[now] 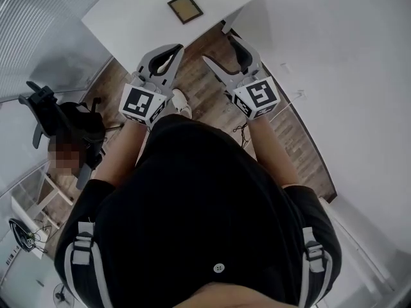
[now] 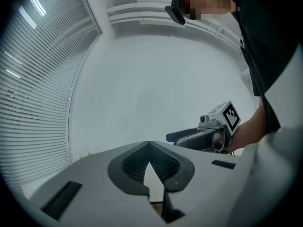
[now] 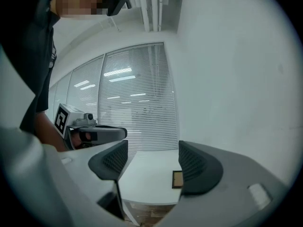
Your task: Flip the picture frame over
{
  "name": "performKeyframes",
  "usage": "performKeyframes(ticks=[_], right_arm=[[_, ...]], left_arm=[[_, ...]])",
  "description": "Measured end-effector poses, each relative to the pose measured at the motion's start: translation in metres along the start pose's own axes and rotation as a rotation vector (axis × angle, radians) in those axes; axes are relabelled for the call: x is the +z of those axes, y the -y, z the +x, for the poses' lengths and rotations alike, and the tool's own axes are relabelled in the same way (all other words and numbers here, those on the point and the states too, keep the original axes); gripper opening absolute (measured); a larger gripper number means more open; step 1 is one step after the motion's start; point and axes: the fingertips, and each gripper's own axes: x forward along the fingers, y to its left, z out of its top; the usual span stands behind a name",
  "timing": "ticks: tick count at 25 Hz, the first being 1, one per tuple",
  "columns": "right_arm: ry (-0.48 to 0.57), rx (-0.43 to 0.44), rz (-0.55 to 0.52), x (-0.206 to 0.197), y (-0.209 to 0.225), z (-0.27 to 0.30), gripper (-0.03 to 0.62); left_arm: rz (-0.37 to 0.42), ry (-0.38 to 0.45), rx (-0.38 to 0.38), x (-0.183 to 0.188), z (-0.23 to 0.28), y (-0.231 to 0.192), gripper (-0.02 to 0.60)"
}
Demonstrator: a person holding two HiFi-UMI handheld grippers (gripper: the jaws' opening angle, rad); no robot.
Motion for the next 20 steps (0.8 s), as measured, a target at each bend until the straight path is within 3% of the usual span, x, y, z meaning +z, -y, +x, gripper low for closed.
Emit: performKeyframes(ticks=[9, 15, 20], right_arm=[[-0.043, 0.016, -0.004, 0.003, 0.034, 0.098, 0.331], [-0.073, 0.039, 0.001, 0.001, 0.059, 0.138, 0.331], [-0.091, 0.099, 0.005, -0.006, 0.093, 0.169, 0.331]], left_arm=[[-0.006, -0.003, 0.021, -0.001, 0.032, -0.102, 0.005], [-0.023, -0.008, 0.048, -0.005, 0.054, -0.145, 0.005], [-0.044, -0.026, 0.118, -0.016, 0.078, -0.170, 0.005]])
